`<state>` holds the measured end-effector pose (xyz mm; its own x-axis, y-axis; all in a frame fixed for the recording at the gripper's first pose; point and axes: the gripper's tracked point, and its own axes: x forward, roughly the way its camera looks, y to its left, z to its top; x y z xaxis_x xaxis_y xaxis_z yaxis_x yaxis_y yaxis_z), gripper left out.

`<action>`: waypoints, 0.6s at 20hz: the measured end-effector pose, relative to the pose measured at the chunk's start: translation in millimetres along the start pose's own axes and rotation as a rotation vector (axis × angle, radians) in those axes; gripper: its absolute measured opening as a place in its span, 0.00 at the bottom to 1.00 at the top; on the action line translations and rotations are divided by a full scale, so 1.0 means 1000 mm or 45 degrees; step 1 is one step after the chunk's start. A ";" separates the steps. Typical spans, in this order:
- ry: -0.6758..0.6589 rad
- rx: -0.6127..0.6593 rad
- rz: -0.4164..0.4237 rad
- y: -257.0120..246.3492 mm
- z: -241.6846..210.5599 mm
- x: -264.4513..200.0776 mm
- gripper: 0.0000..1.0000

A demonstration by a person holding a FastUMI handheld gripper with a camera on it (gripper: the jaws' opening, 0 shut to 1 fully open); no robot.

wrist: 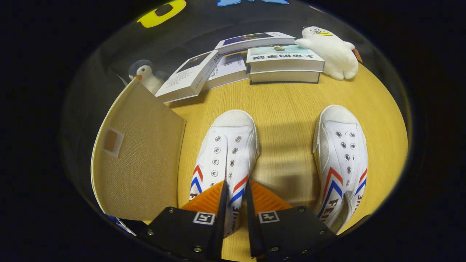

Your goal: Open the storage box then place both shoes into the box .Put the left shoe in first, then the right shoe, with the right side of both shoes facing outward in a uniform manner.

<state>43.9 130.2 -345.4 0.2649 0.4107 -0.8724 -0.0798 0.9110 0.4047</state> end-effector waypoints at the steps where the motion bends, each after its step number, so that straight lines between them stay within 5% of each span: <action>1: 0.006 0.008 -0.007 0.001 0.000 -0.001 0.23; 2: -0.002 0.053 -0.012 -0.002 0.003 -0.005 0.23; 3: 0.015 0.091 -0.002 0.000 0.001 -0.002 0.05; 8: -0.012 0.131 -0.008 0.004 0.010 -0.013 0.00; 12: -0.024 0.234 0.085 0.022 0.021 -0.030 0.00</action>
<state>54.0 137.2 -304.2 0.2832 0.4678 -0.8372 0.0784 0.8588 0.5063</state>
